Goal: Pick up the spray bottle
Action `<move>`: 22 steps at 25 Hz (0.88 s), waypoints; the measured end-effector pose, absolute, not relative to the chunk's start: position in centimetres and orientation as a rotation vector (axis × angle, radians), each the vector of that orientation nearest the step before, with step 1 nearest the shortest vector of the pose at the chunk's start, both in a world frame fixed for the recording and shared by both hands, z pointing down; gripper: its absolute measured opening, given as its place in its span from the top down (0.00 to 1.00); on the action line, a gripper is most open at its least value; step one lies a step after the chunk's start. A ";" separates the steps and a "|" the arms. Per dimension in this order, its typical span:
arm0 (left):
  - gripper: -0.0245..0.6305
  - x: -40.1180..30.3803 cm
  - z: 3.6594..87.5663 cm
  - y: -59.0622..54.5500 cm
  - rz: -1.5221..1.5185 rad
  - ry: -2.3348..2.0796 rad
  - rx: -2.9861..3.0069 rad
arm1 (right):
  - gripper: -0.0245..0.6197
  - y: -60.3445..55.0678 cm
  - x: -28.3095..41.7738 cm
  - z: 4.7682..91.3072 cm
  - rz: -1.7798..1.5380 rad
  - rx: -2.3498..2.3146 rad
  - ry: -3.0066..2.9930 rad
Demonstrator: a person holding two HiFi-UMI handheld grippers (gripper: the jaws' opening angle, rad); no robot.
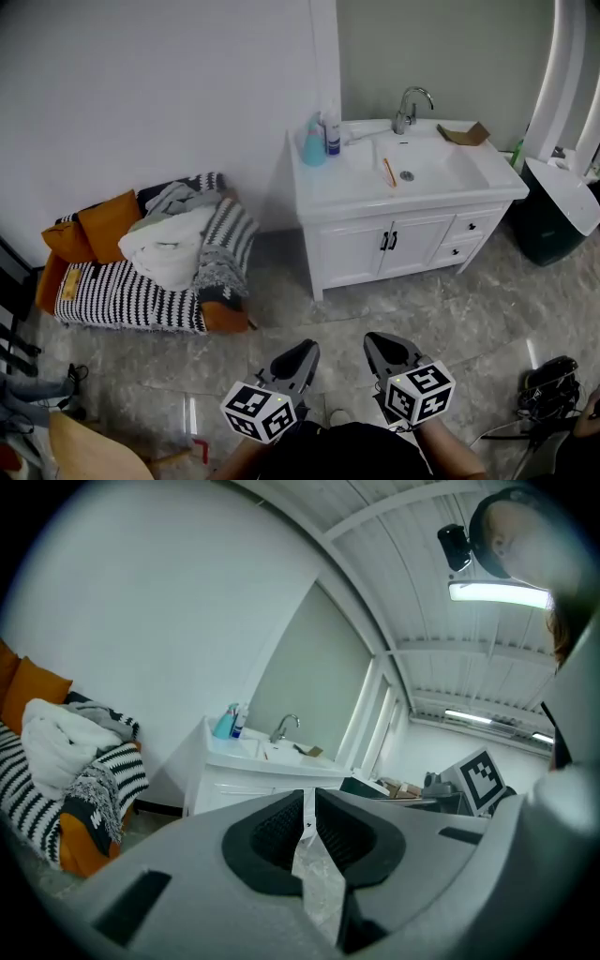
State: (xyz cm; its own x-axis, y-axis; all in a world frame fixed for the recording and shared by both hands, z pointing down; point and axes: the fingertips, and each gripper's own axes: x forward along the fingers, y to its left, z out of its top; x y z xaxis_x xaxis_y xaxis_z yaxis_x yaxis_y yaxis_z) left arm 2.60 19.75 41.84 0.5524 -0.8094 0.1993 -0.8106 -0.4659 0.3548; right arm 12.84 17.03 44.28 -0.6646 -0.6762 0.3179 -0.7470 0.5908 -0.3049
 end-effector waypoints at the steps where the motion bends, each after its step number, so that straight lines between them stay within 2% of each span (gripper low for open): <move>1: 0.90 2.8 42.0 19.3 0.006 -1.318 2.380 | 0.95 16.5 13.0 44.4 0.627 1.194 -2.648; 22: 0.90 1.9 42.2 11.2 -0.034 -1.306 2.356 | 0.95 9.1 12.5 45.9 0.661 1.166 -2.627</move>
State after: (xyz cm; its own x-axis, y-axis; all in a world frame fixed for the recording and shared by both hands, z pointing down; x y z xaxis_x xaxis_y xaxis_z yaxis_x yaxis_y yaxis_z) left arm 1.93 11.21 42.22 0.5529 -0.8116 0.1888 -0.8005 -0.4545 0.3907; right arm 12.46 9.06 45.94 -0.6720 -0.6550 0.3457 -0.7406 0.5907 -0.3203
